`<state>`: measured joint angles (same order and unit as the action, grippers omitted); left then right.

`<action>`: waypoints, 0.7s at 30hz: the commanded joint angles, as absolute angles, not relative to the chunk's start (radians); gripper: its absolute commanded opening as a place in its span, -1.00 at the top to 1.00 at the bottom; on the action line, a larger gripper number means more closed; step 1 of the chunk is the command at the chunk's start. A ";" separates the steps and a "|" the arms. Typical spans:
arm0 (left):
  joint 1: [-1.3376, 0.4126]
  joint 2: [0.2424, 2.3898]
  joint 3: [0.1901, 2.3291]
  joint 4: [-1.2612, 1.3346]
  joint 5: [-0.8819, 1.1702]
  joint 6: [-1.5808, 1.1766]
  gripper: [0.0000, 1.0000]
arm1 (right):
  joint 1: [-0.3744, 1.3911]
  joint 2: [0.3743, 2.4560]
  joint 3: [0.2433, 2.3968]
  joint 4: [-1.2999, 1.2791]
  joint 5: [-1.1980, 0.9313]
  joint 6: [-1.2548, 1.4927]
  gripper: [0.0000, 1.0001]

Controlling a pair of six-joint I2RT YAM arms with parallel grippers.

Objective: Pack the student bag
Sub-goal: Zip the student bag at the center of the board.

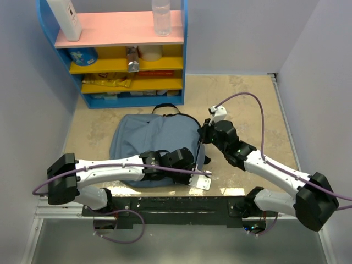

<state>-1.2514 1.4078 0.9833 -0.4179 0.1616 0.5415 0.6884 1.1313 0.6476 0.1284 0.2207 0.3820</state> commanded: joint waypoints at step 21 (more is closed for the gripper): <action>-1.280 1.370 0.951 -1.023 0.293 1.143 1.00 | 0.632 0.839 0.660 0.095 0.109 0.344 1.00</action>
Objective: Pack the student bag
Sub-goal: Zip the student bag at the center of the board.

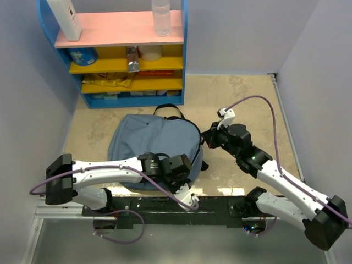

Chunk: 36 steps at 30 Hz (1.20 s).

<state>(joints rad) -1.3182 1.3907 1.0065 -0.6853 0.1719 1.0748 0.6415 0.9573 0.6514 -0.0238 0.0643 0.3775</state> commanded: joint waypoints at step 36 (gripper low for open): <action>-1.184 1.422 1.160 -0.638 0.183 0.551 -0.14 | 0.925 0.785 0.621 -0.005 0.299 0.465 1.00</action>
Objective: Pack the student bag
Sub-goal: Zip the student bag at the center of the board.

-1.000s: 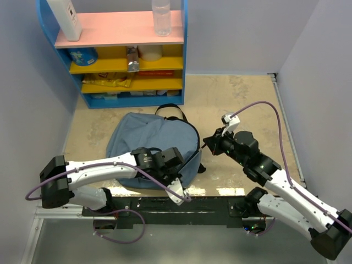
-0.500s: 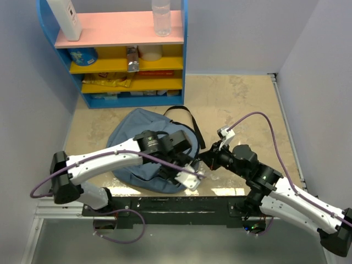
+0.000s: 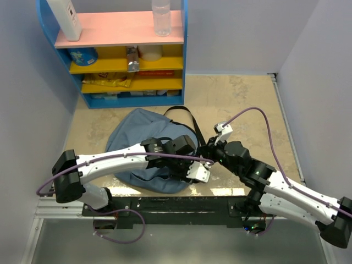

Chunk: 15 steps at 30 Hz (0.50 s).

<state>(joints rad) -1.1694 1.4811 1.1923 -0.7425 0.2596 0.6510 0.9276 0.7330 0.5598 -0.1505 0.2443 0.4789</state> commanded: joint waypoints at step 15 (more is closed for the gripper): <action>-1.183 1.453 1.132 -0.538 0.017 0.419 -0.07 | 0.923 0.735 0.612 0.003 0.295 0.474 1.00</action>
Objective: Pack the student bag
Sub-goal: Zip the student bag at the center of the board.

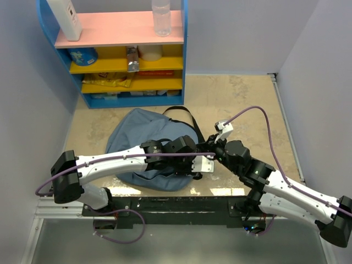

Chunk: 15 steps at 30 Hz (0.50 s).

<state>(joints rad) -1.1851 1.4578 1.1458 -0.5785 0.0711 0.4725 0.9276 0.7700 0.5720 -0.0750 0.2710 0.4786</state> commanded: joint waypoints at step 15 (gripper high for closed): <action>-1.187 1.511 1.186 -0.511 0.156 0.420 1.00 | 0.920 0.738 0.609 -0.034 0.308 0.489 1.00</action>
<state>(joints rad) -1.1831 1.5158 1.1450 -0.5327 0.1108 0.4297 0.9253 0.7521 0.5720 -0.1143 0.2703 0.4870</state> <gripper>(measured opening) 0.012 0.012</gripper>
